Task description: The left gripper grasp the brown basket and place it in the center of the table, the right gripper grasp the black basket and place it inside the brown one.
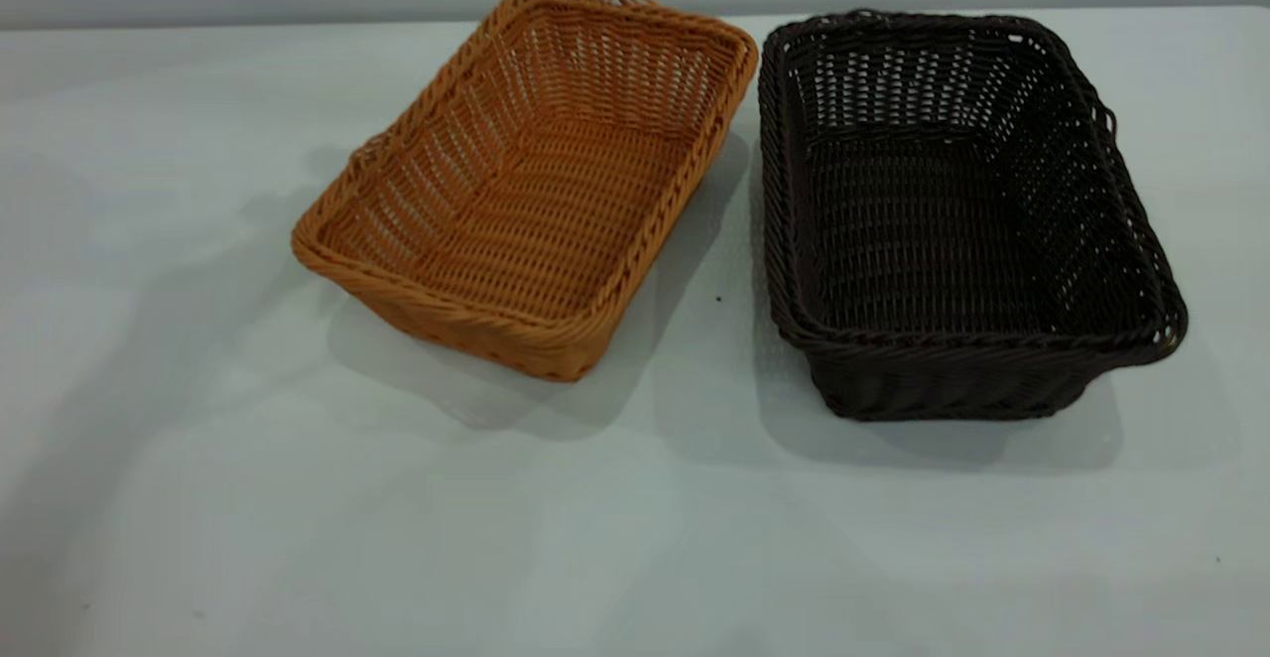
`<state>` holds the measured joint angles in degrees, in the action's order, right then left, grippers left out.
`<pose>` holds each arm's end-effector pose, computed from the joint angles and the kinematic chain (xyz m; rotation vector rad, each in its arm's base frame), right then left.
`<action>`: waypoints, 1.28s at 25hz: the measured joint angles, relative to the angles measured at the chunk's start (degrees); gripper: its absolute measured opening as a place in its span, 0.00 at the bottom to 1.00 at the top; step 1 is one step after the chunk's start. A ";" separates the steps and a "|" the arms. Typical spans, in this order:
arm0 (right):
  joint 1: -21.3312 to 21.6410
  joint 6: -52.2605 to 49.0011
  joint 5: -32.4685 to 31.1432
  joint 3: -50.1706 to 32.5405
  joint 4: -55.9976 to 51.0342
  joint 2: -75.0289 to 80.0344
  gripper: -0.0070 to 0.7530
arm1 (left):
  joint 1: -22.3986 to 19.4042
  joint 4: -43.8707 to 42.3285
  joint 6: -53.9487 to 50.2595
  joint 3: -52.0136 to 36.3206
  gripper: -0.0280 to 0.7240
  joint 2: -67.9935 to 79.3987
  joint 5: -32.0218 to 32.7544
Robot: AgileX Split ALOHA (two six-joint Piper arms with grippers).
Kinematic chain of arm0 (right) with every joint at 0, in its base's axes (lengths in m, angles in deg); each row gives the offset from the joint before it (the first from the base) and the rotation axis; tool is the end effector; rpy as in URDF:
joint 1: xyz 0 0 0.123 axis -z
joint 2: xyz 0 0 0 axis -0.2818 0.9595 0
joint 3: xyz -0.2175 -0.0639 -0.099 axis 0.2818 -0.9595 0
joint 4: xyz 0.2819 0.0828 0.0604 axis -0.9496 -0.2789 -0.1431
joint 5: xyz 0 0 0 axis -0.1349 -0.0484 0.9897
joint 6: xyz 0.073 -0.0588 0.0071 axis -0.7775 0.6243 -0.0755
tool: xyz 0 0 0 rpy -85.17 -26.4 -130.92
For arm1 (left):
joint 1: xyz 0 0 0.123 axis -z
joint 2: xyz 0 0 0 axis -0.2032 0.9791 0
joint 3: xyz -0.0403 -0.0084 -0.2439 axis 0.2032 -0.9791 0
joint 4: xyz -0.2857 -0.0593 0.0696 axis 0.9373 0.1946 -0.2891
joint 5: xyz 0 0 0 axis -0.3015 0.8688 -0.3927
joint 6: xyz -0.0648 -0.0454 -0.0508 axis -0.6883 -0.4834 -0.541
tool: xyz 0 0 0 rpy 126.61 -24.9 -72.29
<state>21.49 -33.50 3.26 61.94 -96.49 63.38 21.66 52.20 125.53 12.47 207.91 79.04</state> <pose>0.1717 -0.0064 0.2684 0.1469 2.3434 0.1054 0.4567 -0.0988 0.0995 0.5546 2.4460 -0.2337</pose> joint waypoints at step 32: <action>-8.87 24.23 15.61 0.72 -44.19 54.03 0.79 | 1.67 0.81 0.46 14.79 0.14 19.18 -3.95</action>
<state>12.62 -9.26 18.88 62.66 -140.68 117.41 23.32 53.01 125.99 27.26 227.09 75.09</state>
